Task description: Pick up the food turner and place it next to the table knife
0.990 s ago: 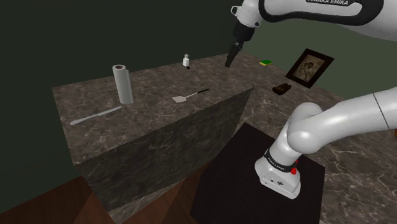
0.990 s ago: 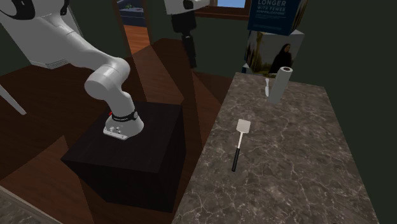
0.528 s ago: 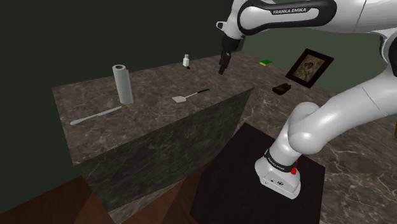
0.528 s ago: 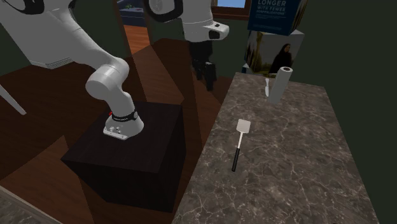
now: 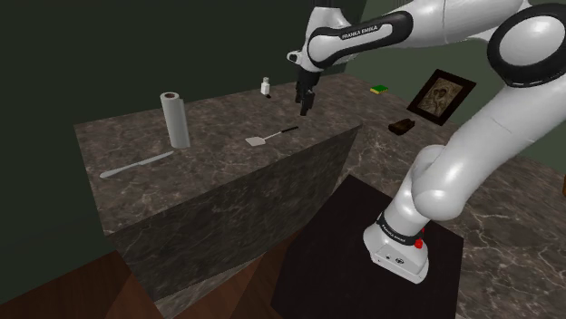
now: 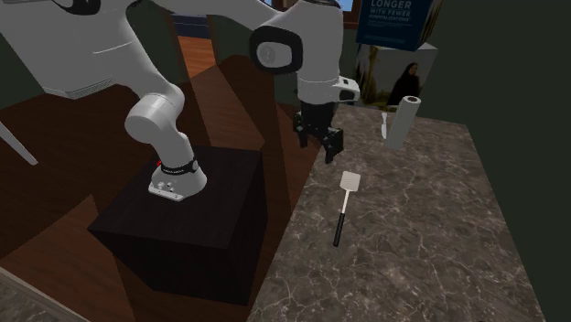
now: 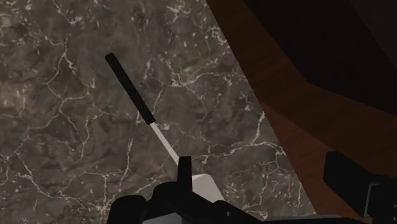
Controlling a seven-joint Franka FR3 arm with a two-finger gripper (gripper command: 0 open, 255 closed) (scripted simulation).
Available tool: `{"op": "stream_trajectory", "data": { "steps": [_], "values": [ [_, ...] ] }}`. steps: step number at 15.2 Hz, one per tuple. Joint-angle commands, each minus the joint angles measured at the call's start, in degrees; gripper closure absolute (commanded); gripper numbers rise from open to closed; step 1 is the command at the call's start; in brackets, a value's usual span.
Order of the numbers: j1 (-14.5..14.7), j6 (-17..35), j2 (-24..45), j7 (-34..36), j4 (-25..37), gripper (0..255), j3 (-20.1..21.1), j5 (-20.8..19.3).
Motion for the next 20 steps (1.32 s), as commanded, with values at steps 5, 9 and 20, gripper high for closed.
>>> {"op": "stream_trajectory", "data": {
  "steps": [5, 9, 20],
  "values": [
    [0.87, 4.65, 14.55, -16.01, 7.08, 0, -1.66, 3.96],
    [-0.01, 6.64, 23.98, -25.4, 12.79, 0, -0.62, 6.35],
    [-1.92, 12.46, 34.74, -32.7, 16.52, 0, 1.63, 8.7]
  ]
}}
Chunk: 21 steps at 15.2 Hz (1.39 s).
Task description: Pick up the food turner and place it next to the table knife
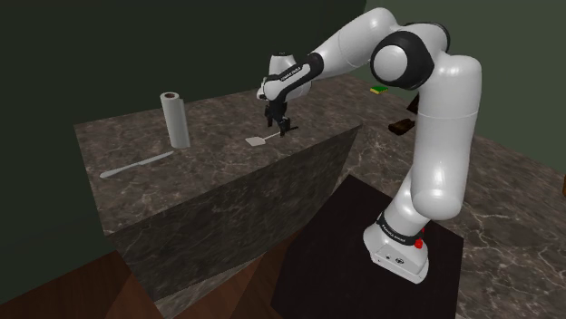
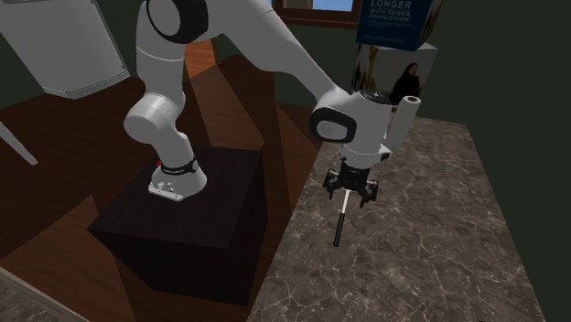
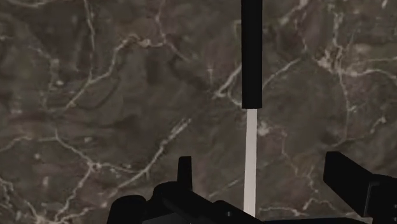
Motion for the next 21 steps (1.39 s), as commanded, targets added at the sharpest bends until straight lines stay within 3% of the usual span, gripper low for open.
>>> {"op": "stream_trajectory", "data": {
  "steps": [1, 8, 9, 21],
  "values": [
    [-0.15, 0.96, 0.77, -0.19, -0.19, 0, 0.14, 0.28],
    [-0.16, 0.94, 0.77, -0.19, -0.17, 0, 0.15, 0.28],
    [-0.16, 0.94, 0.77, -0.19, -0.17, 255, 0.15, 0.28],
    [0.08, -0.89, -0.71, 0.07, 0.23, 255, -0.16, -0.26]
  ]
}}
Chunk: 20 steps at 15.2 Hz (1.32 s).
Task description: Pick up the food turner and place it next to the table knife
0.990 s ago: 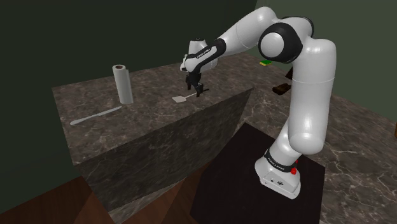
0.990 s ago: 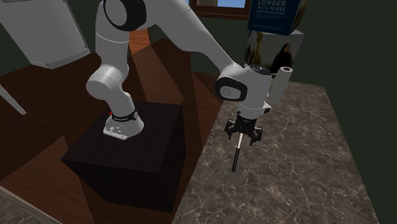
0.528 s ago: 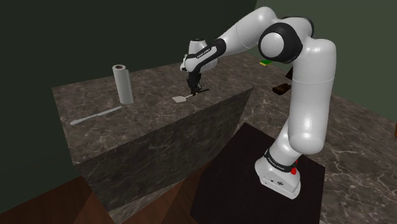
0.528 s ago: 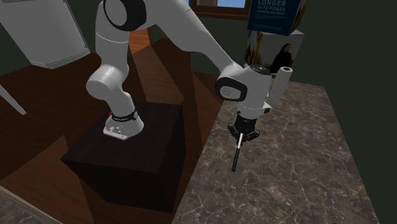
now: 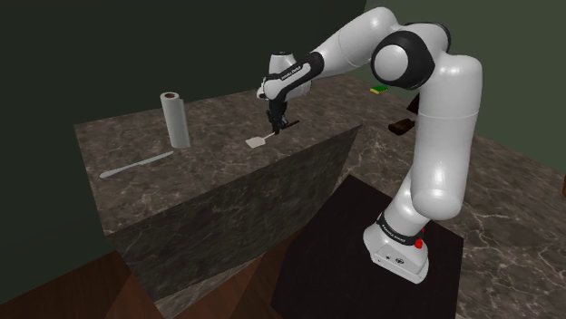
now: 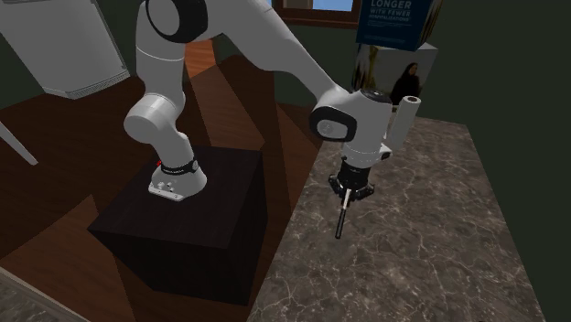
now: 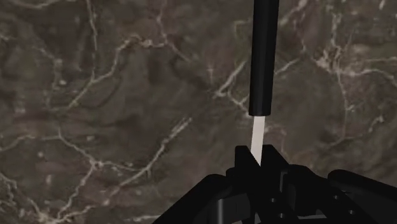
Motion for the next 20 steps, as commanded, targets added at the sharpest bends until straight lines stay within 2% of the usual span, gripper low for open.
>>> {"op": "stream_trajectory", "data": {
  "steps": [1, 13, 20],
  "values": [
    [0.12, -1.14, -0.96, 0.13, 0.21, 255, -0.2, -0.34],
    [0.81, -8.82, -5.97, 0.95, 3.09, 255, -1.02, -2.19],
    [6.23, -10.63, -3.89, 9.55, 6.59, 255, 1.94, -2.46]
  ]
}}
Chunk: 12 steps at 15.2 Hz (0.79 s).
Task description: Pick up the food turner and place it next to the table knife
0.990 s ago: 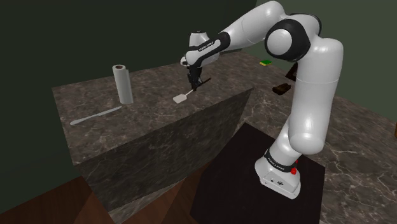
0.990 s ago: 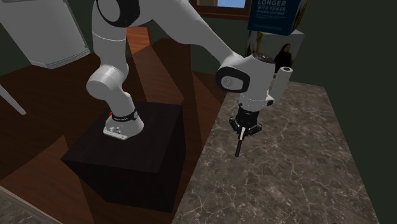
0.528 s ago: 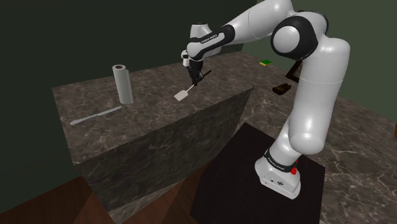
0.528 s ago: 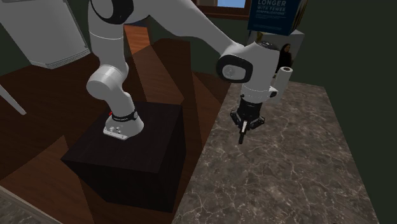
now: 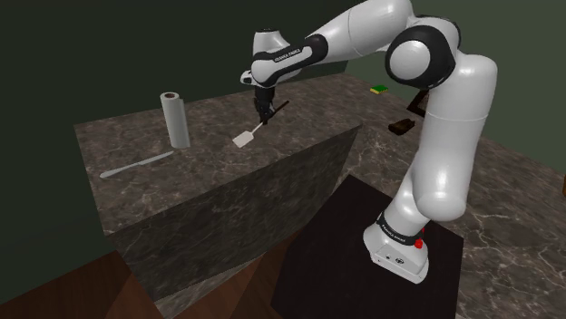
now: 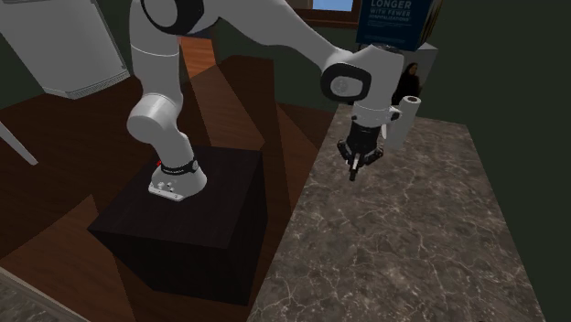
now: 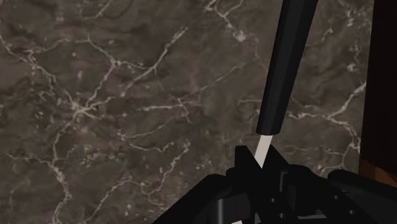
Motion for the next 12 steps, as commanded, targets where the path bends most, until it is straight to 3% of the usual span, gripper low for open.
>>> {"op": "stream_trajectory", "data": {
  "steps": [1, 12],
  "values": [
    [1.56, -0.61, 1.12, 2.54, 1.6, 255, 0.9, 0.04],
    [8.93, -6.31, 9.69, 14.32, 15.3, 255, 4.98, 0.51]
  ]
}}
